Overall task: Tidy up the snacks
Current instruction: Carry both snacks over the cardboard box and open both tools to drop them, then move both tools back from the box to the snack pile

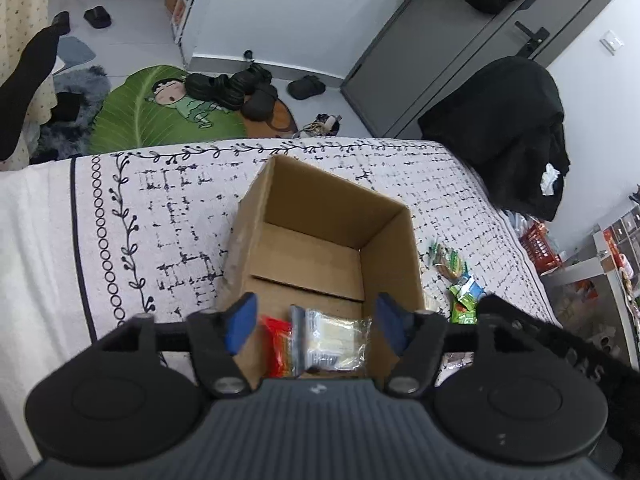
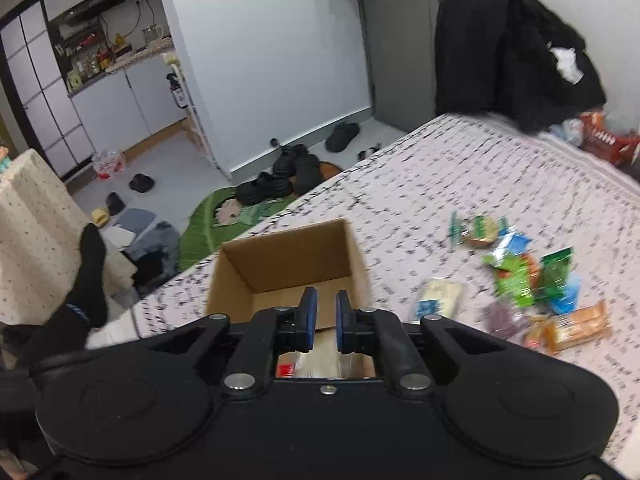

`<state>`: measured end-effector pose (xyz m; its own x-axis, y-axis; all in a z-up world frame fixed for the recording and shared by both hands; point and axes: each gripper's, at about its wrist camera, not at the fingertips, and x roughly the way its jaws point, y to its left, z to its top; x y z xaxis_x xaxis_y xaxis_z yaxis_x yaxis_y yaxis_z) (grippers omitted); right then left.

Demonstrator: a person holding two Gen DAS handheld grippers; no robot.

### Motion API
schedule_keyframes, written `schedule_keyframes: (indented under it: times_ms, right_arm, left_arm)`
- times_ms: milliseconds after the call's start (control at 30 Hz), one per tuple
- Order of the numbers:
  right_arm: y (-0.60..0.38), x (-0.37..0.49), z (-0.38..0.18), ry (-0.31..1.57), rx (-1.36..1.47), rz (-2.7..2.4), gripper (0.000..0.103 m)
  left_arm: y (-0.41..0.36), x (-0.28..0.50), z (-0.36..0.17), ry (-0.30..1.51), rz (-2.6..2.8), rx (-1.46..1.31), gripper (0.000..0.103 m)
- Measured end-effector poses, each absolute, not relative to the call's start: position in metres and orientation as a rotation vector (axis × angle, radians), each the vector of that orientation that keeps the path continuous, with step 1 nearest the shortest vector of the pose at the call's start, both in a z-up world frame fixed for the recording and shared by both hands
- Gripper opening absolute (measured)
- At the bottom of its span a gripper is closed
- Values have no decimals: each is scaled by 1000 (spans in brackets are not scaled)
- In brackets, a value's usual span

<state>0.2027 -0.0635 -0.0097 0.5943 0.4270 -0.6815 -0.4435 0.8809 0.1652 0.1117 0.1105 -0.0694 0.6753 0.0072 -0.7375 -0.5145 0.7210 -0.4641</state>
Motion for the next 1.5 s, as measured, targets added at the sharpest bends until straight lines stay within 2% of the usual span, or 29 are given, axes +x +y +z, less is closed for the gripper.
schedule_keyframes:
  times_ms: [100, 167, 200, 300, 333, 400, 433, 600, 667, 1000, 1167, 1367, 1500]
  right_arm:
    - [-78, 200, -12, 804, -18, 490, 32]
    - [-91, 196, -13, 797, -26, 471, 63]
    - [-97, 194, -13, 788, -34, 461, 68]
    - [-113, 189, -15, 792, -58, 448, 72]
    - [-118, 189, -16, 798, -59, 440, 75]
    - [-129, 187, -18, 794, -62, 412, 84]
    - [-134, 186, -18, 789, -63, 394, 88]
    - [-164, 186, -23, 790, -23, 342, 94]
    - [-175, 186, -24, 776, -20, 324, 99]
    - [-226, 204, -36, 799, 77, 272, 99]
    - [-249, 218, -48, 842, 154, 238, 76]
    - [-275, 232, -59, 860, 264, 219, 68]
    - [-286, 240, -72, 866, 311, 210, 62]
  left_arm:
    - [109, 112, -68, 786, 353, -709, 78]
    - [106, 113, -66, 787, 346, -707, 82]
    - [105, 114, -66, 788, 340, -711, 83]
    - [98, 116, -63, 787, 318, -701, 92]
    - [94, 116, -62, 786, 315, -692, 98]
    - [87, 118, -60, 780, 301, -670, 103]
    - [83, 119, -58, 779, 293, -662, 103]
    - [60, 126, -52, 794, 245, -609, 103]
    - [50, 128, -49, 797, 226, -584, 103]
    - [7, 146, -37, 832, 110, -545, 103]
    - [-21, 159, -33, 823, 70, -473, 102]
    - [-45, 174, -38, 803, 19, -473, 97]
    - [-58, 187, -46, 821, 0, -485, 83]
